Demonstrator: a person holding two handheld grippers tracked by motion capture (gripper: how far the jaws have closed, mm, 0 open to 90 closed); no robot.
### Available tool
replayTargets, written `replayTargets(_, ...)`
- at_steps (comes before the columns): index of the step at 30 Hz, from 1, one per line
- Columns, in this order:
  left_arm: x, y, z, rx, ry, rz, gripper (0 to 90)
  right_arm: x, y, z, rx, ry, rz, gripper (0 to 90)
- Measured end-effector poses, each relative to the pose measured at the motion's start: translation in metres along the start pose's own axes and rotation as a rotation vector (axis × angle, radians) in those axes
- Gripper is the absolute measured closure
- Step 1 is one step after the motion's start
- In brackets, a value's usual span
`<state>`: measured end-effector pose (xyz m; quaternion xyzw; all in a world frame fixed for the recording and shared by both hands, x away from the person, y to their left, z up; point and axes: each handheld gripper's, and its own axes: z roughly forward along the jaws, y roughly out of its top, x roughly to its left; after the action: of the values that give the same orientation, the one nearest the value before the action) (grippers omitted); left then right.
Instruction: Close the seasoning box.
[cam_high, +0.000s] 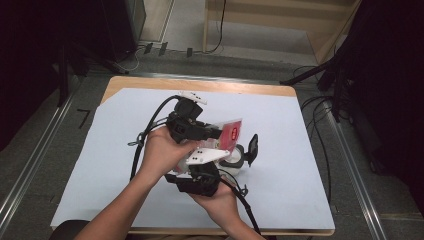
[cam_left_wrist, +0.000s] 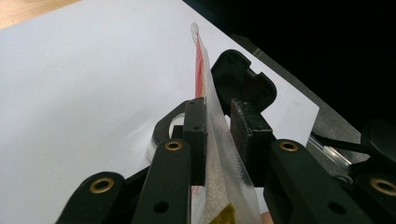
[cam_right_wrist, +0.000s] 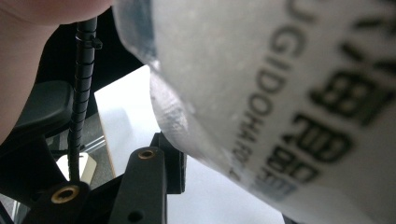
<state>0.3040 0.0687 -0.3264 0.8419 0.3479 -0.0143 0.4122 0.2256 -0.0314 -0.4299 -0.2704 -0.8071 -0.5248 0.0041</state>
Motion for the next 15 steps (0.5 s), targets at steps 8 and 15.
replayTargets(8,0.0016,0.0004,0.0001,0.000,-0.011,-0.004,77.3,0.0009,0.0004,-0.0006,0.002,0.003,0.005,63.5)
replayTargets(15,0.0015,0.0007,0.0005,0.004,-0.009,-0.003,77.3,0.0010,0.0004,-0.0008,0.002,0.001,0.008,63.5)
